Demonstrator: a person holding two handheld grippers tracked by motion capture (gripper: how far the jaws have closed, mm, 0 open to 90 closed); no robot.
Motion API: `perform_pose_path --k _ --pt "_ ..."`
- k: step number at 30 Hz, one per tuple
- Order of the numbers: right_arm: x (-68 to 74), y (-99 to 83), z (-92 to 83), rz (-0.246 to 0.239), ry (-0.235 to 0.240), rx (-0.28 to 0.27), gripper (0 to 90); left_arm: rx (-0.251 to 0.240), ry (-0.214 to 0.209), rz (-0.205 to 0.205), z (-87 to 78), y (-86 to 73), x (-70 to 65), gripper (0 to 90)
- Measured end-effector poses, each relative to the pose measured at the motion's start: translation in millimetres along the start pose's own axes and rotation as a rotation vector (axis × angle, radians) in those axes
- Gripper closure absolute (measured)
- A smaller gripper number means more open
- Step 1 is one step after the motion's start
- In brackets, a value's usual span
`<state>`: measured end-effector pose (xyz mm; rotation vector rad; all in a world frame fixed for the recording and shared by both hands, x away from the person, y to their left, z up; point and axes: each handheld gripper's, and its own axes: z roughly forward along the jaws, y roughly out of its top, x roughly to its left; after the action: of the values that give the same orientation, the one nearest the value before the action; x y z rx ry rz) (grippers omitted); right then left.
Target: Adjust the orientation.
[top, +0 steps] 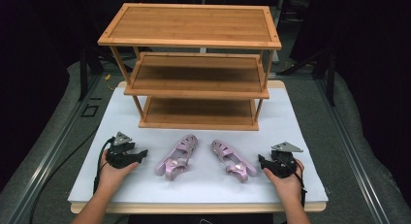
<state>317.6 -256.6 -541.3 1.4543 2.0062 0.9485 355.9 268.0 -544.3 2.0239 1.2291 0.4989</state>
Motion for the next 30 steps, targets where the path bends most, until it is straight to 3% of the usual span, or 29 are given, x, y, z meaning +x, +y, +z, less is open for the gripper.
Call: perform_pose_path --k 3,4,6,9,13,18,23,26,30 --pt "4.6 1.5 -9.0 -0.012 -0.030 -0.025 42.2 -0.032 -0.014 -0.020 -7.0 1.1 -2.0 36.3" --pt "5.0 1.6 -11.2 -0.015 -0.003 -0.041 42.2 -0.043 -0.018 -0.026 -9.0 1.2 -3.0 36.4" --pt "8.4 2.5 -15.8 -0.028 -0.043 -0.050 42.2 -0.046 -0.036 -0.042 -12.4 1.4 -4.2 36.7" --pt "11.4 3.3 -18.3 -0.045 -0.035 -0.075 43.1 -0.064 -0.037 -0.048 -18.4 1.9 -6.8 39.0" --pt "13.1 3.4 -19.0 -0.053 -0.030 -0.072 43.7 -0.085 -0.040 -0.006 -24.7 4.1 -13.4 43.7" --pt "12.6 3.2 -18.5 -0.041 -0.027 -0.081 43.9 -0.106 -0.103 0.037 -33.8 8.0 -26.5 51.0" --pt "11.5 3.2 -19.2 -0.040 -0.028 -0.082 44.2 -0.131 -0.138 0.107 -47.6 15.3 -48.4 61.3" --pt "10.5 2.9 -19.1 -0.032 -0.030 -0.082 44.2 -0.125 -0.192 0.143 -53.2 19.7 -62.2 65.7" --pt "9.5 2.5 -19.3 -0.030 -0.026 -0.073 44.2 -0.098 -0.172 0.230 -52.5 19.0 -81.1 62.7"
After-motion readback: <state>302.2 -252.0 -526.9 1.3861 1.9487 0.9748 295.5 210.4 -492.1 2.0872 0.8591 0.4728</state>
